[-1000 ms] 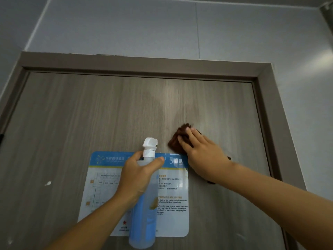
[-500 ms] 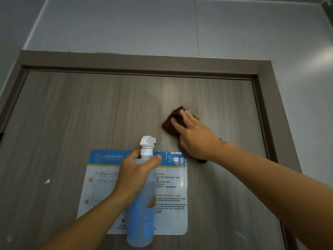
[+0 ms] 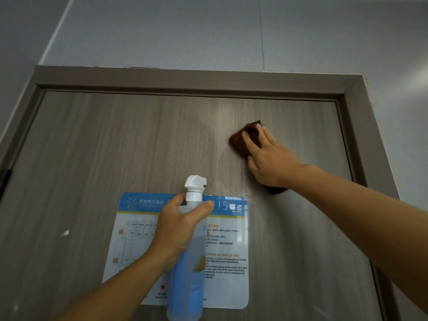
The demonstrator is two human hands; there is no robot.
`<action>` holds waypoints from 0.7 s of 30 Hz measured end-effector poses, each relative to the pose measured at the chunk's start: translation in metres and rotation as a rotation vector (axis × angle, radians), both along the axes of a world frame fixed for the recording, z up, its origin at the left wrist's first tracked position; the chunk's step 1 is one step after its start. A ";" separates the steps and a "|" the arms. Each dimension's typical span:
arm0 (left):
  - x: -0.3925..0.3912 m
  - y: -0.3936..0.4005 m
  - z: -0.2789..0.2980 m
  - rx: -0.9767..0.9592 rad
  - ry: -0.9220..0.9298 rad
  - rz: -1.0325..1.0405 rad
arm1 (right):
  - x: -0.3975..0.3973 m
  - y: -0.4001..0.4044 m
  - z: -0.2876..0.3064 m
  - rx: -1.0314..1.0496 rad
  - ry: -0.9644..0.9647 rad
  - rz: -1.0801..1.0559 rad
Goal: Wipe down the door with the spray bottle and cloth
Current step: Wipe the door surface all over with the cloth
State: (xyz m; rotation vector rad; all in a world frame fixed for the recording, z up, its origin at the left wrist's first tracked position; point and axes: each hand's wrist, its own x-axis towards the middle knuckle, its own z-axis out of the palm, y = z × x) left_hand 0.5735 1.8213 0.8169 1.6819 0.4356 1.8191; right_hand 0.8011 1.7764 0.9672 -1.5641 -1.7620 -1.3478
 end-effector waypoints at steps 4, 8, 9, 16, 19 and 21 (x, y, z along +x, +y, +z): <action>0.000 0.001 -0.001 0.002 -0.003 -0.005 | -0.005 0.001 -0.021 -0.031 -0.120 0.070; 0.001 0.000 -0.001 0.012 -0.003 -0.009 | 0.022 -0.007 -0.071 -0.018 -0.397 0.038; 0.001 0.001 -0.001 0.011 -0.002 -0.010 | 0.031 -0.008 -0.077 -0.006 -0.416 0.022; 0.001 0.001 -0.002 0.004 -0.005 -0.013 | 0.034 -0.013 -0.057 0.031 -0.317 -0.012; 0.002 0.002 -0.002 0.015 -0.006 -0.006 | 0.016 -0.011 -0.017 0.034 -0.086 -0.022; 0.002 0.002 -0.001 0.012 -0.009 -0.006 | 0.002 -0.007 0.011 0.029 0.038 0.019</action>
